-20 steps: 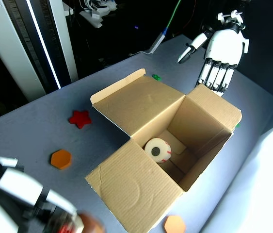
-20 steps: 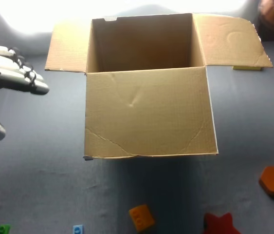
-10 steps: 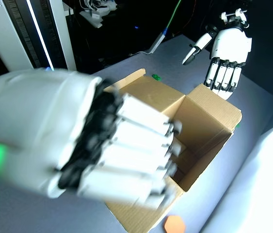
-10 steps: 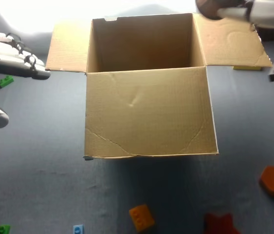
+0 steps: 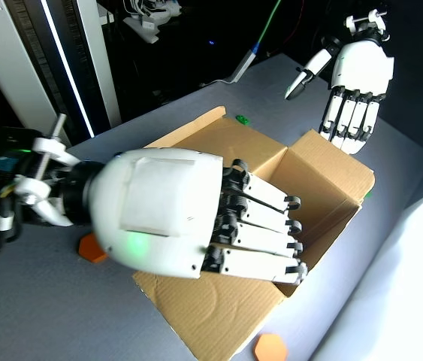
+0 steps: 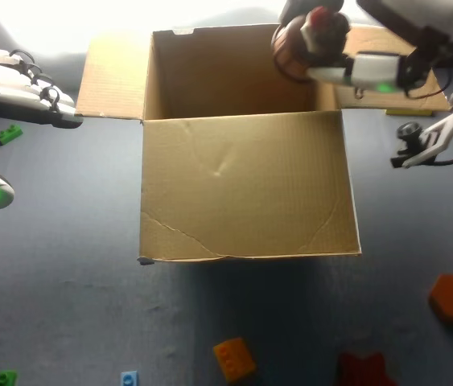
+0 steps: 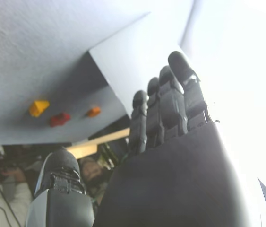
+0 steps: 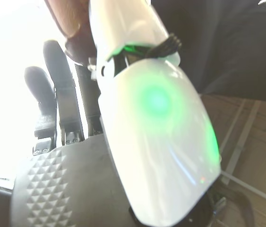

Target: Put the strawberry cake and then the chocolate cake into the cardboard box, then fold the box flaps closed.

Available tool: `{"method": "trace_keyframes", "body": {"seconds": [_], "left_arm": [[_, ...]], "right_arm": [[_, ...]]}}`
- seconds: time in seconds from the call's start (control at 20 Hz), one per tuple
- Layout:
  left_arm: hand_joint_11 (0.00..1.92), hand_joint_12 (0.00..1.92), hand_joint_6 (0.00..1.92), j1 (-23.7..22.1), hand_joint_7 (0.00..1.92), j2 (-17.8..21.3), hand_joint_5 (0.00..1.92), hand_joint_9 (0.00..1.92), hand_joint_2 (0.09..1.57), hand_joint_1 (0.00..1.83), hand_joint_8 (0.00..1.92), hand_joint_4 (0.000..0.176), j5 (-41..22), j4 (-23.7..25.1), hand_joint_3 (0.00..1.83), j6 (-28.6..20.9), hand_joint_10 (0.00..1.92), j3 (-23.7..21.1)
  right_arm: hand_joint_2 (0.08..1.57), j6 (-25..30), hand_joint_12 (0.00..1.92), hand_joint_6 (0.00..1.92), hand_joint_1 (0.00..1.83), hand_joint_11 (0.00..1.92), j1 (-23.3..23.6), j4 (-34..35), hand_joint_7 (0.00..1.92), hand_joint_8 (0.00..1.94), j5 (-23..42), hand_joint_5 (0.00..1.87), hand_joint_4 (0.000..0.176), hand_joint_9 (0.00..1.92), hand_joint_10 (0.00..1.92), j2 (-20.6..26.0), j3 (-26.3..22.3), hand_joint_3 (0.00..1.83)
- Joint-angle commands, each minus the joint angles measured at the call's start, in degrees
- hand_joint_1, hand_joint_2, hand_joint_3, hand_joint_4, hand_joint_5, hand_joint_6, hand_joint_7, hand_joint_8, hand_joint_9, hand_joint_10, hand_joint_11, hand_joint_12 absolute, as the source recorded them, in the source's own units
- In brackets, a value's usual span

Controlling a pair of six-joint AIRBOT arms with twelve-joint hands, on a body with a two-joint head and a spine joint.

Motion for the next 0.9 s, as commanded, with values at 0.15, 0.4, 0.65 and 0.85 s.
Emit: {"method": "trace_keyframes", "body": {"seconds": [0.15,0.4,0.65,0.85], "left_arm": [[0.00,0.84,0.00,-0.19,0.19,0.22,0.19,0.21,1.08,0.07,0.00,0.026,-0.43,-4.62,0.00,0.14,0.00,0.01],[0.00,0.81,0.00,1.22,0.18,0.11,0.17,0.19,1.06,0.09,0.00,0.027,-0.04,-5.97,0.00,0.29,0.00,-0.86],[0.00,0.83,0.00,1.79,0.18,-0.36,0.16,0.20,1.05,0.07,0.00,0.026,0.80,-7.58,0.00,1.36,0.01,-1.11],[0.00,0.82,0.00,2.69,0.18,-0.80,0.16,0.20,1.05,0.06,0.00,0.025,0.96,-8.93,0.00,1.96,0.00,-1.13]], "right_arm": [[1.11,-0.14,1.90,0.55,1.09,0.12,-1.63,0.03,0.60,0.65,8.67,0.55,0.000,0.40,1.25,0.01,0.48,0.00],[1.01,-0.09,1.34,0.04,0.92,0.00,-1.94,0.03,0.45,0.01,8.98,0.30,0.000,0.31,0.41,0.04,0.47,0.00],[0.87,-0.16,0.39,0.01,0.69,0.00,-1.51,0.38,0.12,0.00,8.94,0.05,0.010,0.11,0.02,1.49,0.12,0.00],[0.88,-4.96,0.00,0.02,0.67,0.00,-0.81,7.59,0.06,0.00,4.34,0.01,0.016,0.03,0.00,6.77,-2.81,0.01]]}}
